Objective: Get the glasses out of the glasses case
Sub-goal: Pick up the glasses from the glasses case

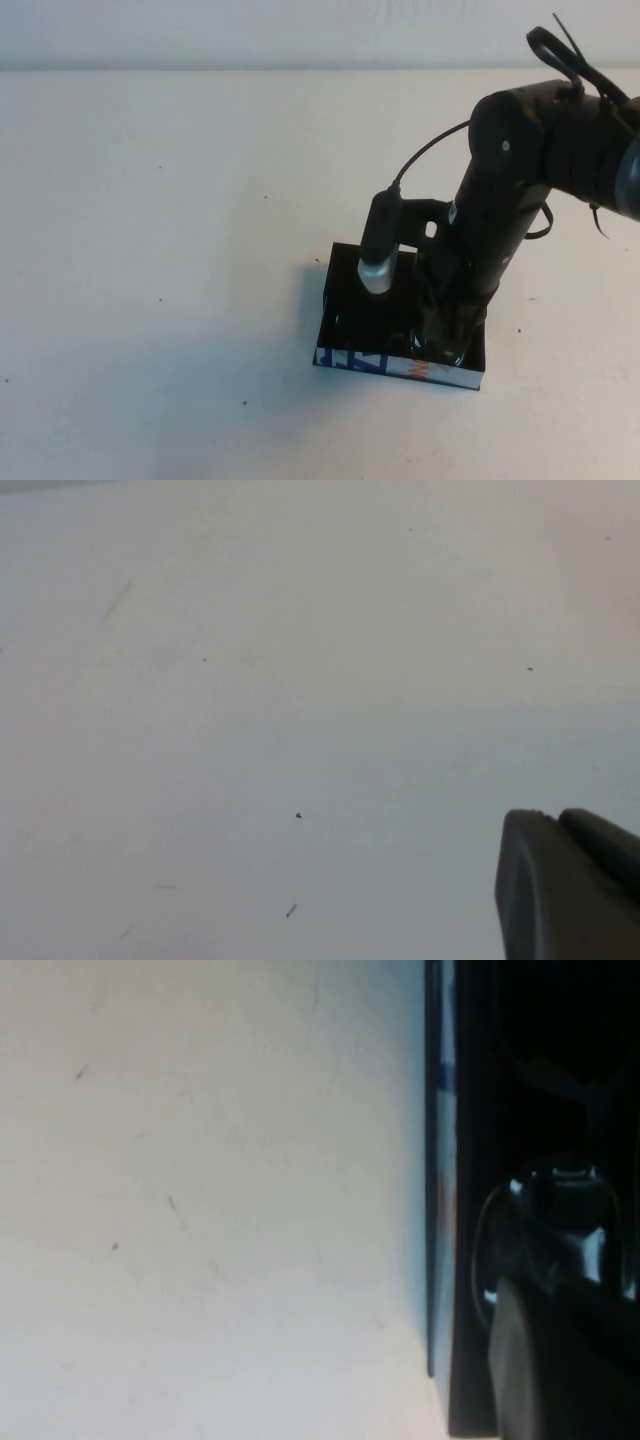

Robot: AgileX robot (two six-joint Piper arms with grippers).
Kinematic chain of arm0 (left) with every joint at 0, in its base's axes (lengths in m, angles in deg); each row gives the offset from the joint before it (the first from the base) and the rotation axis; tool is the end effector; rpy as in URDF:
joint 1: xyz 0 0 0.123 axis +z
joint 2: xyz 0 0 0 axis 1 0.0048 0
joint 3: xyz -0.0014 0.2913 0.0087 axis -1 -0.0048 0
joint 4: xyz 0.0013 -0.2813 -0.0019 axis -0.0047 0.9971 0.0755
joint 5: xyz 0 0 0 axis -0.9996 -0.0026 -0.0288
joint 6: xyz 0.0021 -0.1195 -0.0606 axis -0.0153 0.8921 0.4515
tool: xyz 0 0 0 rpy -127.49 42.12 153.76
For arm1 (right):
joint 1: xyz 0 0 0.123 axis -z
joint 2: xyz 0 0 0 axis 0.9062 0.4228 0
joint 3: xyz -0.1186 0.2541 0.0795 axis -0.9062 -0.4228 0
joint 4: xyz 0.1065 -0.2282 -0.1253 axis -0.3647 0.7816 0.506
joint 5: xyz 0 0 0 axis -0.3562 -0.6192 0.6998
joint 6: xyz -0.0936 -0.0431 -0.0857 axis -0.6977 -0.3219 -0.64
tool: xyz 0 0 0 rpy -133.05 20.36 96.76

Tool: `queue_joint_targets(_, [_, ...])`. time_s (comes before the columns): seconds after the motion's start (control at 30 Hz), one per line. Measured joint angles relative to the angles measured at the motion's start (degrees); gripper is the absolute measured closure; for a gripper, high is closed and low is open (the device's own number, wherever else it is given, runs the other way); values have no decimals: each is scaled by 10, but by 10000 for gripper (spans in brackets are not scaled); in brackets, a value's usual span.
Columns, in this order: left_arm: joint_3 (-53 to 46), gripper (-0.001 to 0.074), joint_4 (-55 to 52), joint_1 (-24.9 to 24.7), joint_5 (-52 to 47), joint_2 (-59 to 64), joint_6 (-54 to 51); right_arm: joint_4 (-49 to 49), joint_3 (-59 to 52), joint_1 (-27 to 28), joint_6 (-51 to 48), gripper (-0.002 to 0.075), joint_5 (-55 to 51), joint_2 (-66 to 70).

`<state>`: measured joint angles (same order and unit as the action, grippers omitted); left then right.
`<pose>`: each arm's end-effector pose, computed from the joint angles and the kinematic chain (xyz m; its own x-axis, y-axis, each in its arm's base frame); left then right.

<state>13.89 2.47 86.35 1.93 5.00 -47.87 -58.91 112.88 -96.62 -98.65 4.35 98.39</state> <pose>0.1173 -0.0076 0.1615 -0.2705 0.0857 -0.9589 0.0828 0.9944 0.0655 0.3451 0.2243 0.1979 -0.2134 -0.9667 -0.1414 -0.9746 0.2207 -0.0375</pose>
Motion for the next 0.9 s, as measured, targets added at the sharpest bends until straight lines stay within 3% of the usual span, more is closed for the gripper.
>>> queue_joint_targets(0.2, [0,739,0,0,0,0,0,-10,0,-7,1,497,41,4])
queue_joint_targets(0.3, [0,739,0,0,0,0,0,-13,0,-7,1,435,63,6])
queue_joint_targets(0.9, [0,739,0,0,0,0,0,-23,0,-7,1,451,119,61])
